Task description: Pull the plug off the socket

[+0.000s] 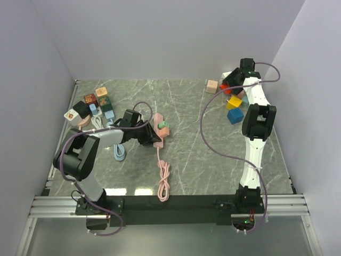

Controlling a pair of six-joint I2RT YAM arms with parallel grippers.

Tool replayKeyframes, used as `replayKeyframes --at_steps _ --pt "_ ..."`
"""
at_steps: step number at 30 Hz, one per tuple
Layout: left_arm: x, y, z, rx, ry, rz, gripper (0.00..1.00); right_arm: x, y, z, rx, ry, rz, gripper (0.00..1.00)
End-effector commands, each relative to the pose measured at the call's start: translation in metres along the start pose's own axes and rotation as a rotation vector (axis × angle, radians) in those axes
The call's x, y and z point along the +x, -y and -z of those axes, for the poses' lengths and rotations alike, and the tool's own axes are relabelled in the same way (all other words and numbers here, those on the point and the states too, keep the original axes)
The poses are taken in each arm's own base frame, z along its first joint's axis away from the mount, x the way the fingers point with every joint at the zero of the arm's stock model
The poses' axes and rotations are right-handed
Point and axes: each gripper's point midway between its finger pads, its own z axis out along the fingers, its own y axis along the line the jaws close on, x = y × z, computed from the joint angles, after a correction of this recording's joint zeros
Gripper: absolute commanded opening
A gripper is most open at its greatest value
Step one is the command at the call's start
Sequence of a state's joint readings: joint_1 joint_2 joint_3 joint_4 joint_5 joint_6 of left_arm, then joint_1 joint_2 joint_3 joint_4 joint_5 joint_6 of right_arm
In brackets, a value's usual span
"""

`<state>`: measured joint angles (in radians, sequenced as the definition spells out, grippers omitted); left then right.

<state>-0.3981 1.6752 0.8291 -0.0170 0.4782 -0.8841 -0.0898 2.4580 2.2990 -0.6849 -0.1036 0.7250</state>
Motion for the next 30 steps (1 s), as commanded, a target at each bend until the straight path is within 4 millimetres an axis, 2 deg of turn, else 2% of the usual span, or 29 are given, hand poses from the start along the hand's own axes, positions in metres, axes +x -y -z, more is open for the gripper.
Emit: replayKeyframes --at_steps 1,2,3,6,7,8,9,10,11,13,14,15,16,17,18,19,20,21,23,24,25,29,30 --pt "-0.007 0.000 -0.004 -0.012 -0.003 0.008 0.01 -0.027 -0.033 0.015 -0.132 0.067 0.002 0.73" --pt "-0.008 0.000 -0.005 -0.012 -0.005 0.006 0.01 -0.034 -0.043 0.025 -0.164 0.088 0.007 0.88" --pt "-0.007 0.000 -0.006 -0.010 -0.010 0.005 0.01 -0.035 -0.048 0.031 -0.187 0.082 0.005 0.93" --pt "-0.008 -0.002 -0.007 -0.027 -0.018 -0.004 0.01 -0.044 -0.057 0.060 -0.205 0.103 0.002 0.94" --pt "-0.008 -0.001 -0.007 -0.024 -0.020 -0.008 0.01 -0.049 -0.062 0.079 -0.214 0.122 0.008 0.94" --pt "-0.008 -0.001 -0.007 -0.022 -0.020 -0.008 0.01 -0.051 -0.061 0.087 -0.205 0.135 0.009 0.95" --pt "-0.008 -0.001 -0.007 -0.020 -0.021 -0.008 0.01 -0.044 -0.053 0.089 -0.179 0.122 0.009 0.95" --pt "-0.008 -0.001 -0.007 -0.019 -0.020 -0.009 0.01 -0.047 -0.061 0.112 -0.209 0.140 0.023 0.95" --pt "-0.008 0.000 -0.007 -0.017 -0.018 -0.010 0.01 -0.042 -0.061 0.120 -0.218 0.130 0.039 0.96" --pt "-0.009 0.000 -0.007 -0.016 -0.012 -0.009 0.01 -0.010 -0.061 0.127 -0.221 0.065 0.143 0.96" --pt "-0.009 0.000 -0.007 -0.014 -0.009 -0.009 0.01 0.004 -0.068 0.144 -0.239 0.044 0.195 0.96" --pt "-0.010 0.001 -0.007 -0.009 -0.005 -0.011 0.01 0.038 -0.066 0.139 -0.228 -0.027 0.248 0.96" --pt "-0.009 0.001 -0.007 -0.008 -0.006 -0.009 0.01 0.067 -0.071 0.142 -0.247 -0.075 0.334 0.97" --pt "-0.010 0.002 -0.007 -0.006 -0.006 -0.010 0.01 0.084 -0.079 0.155 -0.290 -0.098 0.375 0.98" --pt "-0.010 0.002 -0.007 -0.005 -0.005 -0.009 0.01 0.127 -0.072 0.148 -0.285 -0.187 0.411 0.98" --pt "-0.010 0.002 -0.008 -0.003 -0.008 -0.014 0.01 0.143 -0.081 0.154 -0.346 -0.208 0.434 0.98" --pt "-0.010 0.002 -0.008 -0.002 -0.009 -0.015 0.01 0.166 -0.084 0.157 -0.391 -0.274 0.446 0.99" --pt "-0.010 0.002 -0.008 -0.003 -0.010 -0.013 0.01 0.203 -0.082 0.156 -0.395 -0.347 0.472 0.99" --pt "-0.011 0.003 -0.008 -0.002 -0.007 -0.016 0.01 0.234 -0.091 0.161 -0.448 -0.385 0.529 0.99" --pt "-0.011 0.003 -0.008 -0.002 -0.007 -0.013 0.01 0.249 -0.089 0.162 -0.454 -0.415 0.545 0.99" --pt "-0.011 0.004 -0.006 0.002 -0.001 -0.012 0.01 0.269 -0.099 0.167 -0.495 -0.441 0.570 0.99" --pt "-0.011 0.004 -0.004 0.004 0.014 -0.005 0.01 0.314 -0.103 0.171 -0.523 -0.527 0.586 1.00" --pt "-0.011 0.005 -0.003 0.005 0.018 -0.003 0.01 0.321 -0.101 0.166 -0.511 -0.537 0.571 1.00"
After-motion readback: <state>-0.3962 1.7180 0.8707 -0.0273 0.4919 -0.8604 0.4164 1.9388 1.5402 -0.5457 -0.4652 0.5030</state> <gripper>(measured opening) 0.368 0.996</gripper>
